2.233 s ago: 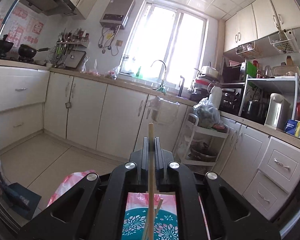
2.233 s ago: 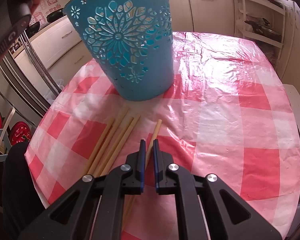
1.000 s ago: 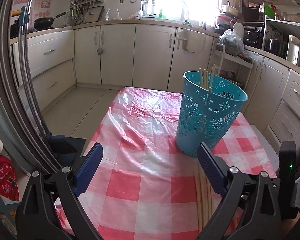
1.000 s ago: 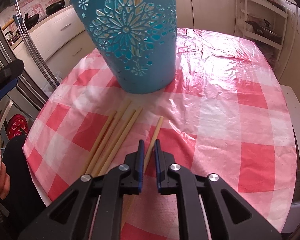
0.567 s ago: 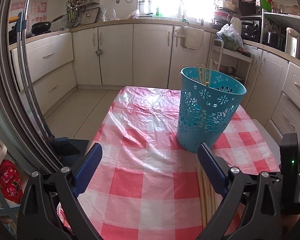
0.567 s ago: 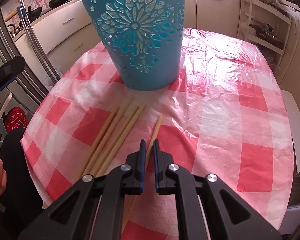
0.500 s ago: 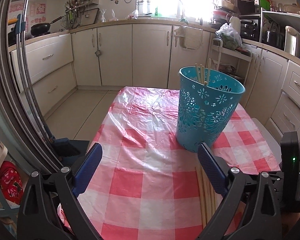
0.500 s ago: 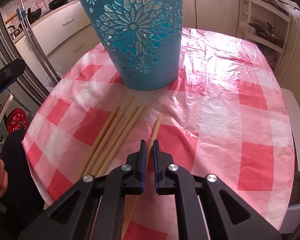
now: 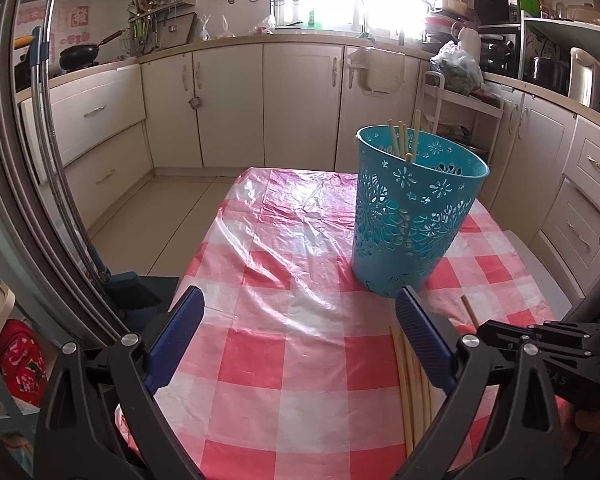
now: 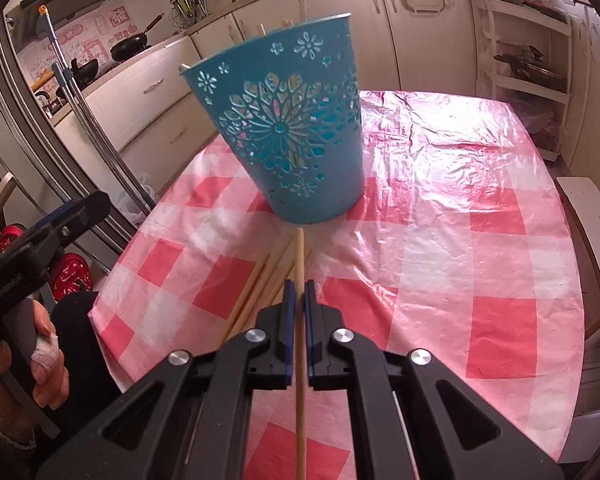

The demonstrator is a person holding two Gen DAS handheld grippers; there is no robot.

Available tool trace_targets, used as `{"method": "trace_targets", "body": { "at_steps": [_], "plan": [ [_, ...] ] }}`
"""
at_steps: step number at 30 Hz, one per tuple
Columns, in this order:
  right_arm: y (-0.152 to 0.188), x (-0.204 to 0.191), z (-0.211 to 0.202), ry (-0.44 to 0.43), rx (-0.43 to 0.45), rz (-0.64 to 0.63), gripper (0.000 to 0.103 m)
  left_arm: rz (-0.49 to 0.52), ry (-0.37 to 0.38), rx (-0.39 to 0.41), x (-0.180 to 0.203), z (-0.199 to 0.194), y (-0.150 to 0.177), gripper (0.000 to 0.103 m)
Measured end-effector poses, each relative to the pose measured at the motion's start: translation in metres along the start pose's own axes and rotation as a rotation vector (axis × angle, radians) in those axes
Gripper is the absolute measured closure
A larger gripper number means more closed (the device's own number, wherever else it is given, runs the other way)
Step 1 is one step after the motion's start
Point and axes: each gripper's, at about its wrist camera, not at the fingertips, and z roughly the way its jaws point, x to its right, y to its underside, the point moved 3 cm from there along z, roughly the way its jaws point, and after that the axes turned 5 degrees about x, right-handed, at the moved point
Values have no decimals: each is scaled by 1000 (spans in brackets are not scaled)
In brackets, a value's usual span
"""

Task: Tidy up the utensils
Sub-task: 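Lift the stick with the right tool and drop it into the basket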

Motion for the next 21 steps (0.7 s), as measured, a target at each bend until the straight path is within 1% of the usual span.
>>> {"method": "trace_targets", "body": {
  "at_steps": [3, 7, 13, 21],
  "plan": [
    [-8, -4, -15, -45, 57, 6, 98, -8, -2, -7, -2, 1, 2, 10],
    [-20, -10, -31, -77, 135, 2, 98, -14, -4, -19, -3, 4, 5, 10],
    [-34, -14, -45, -101, 198, 9, 98, -13, -3, -25, -3, 6, 7, 10],
    [-52, -16, -65, -112, 262, -1, 98, -27, -3, -35, -5, 9, 10, 10]
  ]
}}
